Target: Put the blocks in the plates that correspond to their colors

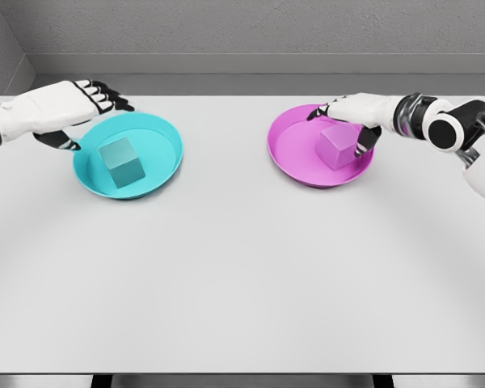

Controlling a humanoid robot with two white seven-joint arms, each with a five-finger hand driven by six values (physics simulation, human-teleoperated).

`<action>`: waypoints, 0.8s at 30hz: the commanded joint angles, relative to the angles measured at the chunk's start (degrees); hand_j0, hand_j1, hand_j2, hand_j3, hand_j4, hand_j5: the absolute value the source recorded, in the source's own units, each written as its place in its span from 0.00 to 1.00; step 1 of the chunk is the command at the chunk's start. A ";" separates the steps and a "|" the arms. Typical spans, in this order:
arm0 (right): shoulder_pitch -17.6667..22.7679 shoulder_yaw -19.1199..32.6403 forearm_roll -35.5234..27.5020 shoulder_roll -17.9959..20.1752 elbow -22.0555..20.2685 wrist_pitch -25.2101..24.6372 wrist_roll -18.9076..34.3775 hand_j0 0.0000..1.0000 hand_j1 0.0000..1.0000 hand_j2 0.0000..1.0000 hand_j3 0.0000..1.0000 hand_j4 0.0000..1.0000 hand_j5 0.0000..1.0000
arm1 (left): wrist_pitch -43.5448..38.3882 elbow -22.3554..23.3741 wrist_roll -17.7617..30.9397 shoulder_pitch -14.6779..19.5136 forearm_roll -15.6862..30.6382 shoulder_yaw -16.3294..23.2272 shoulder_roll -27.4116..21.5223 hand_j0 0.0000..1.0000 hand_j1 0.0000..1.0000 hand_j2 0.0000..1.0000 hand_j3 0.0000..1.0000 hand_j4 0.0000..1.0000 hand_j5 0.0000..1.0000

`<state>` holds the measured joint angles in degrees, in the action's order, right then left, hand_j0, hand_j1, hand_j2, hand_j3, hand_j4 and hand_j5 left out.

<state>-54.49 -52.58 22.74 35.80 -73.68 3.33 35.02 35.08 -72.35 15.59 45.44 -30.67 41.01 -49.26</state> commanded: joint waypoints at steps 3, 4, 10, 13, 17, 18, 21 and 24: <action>-0.70 0.64 -0.33 0.85 -2.61 0.36 -0.02 1.00 1.00 1.00 1.00 1.00 1.00 | -0.08 -0.42 -0.04 -3.69 2.37 -4.71 -3.56 1.00 1.00 1.00 1.00 1.00 1.00; -0.97 0.72 -0.41 0.85 -3.84 0.36 -0.02 1.00 1.00 1.00 1.00 1.00 1.00 | -0.08 -1.30 -0.04 -4.31 2.81 -5.24 -4.26 1.00 1.00 1.00 1.00 1.00 1.00; -0.26 6.08 -0.59 3.93 -11.14 0.62 -0.02 1.00 1.00 1.00 1.00 1.00 1.00 | -0.08 -4.56 -0.12 -6.42 3.08 -5.94 -5.84 1.00 1.00 1.00 1.00 1.00 1.00; 1.49 8.80 -0.68 8.14 -15.53 2.46 -0.02 1.00 1.00 1.00 1.00 1.00 1.00 | -0.08 -4.56 -0.12 -6.51 3.08 -5.94 -5.84 1.00 1.00 1.00 1.00 1.00 1.00; 7.73 13.99 -1.03 13.24 -18.26 14.41 -0.02 1.00 1.00 1.00 1.00 1.00 1.00 | -0.08 -4.73 -0.12 -6.51 3.07 -5.94 -6.02 1.00 1.00 1.00 1.00 1.00 1.00; 9.66 15.66 -1.03 14.65 -18.26 18.28 -0.02 1.00 1.00 1.00 1.00 1.00 1.00 | -0.08 -4.73 -0.04 -6.51 2.99 -5.94 -6.02 1.00 1.00 1.00 1.00 1.00 1.00; 14.32 19.00 -1.03 16.76 -18.17 25.23 -0.02 1.00 1.00 1.00 1.00 1.00 1.00 | -0.08 -5.26 -0.04 -6.95 2.99 -5.94 -6.37 1.00 1.00 1.00 1.00 1.00 1.00; 18.46 21.29 -1.03 18.26 -18.08 29.54 -0.02 1.00 1.00 1.00 1.00 1.00 1.00 | -0.08 -5.44 -0.04 -7.03 2.99 -5.94 -6.37 1.00 1.00 1.00 1.00 1.00 1.00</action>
<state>-35.51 -33.17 21.91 52.59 -91.66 29.02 35.03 35.08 -77.62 15.58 38.41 -27.98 35.11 -55.50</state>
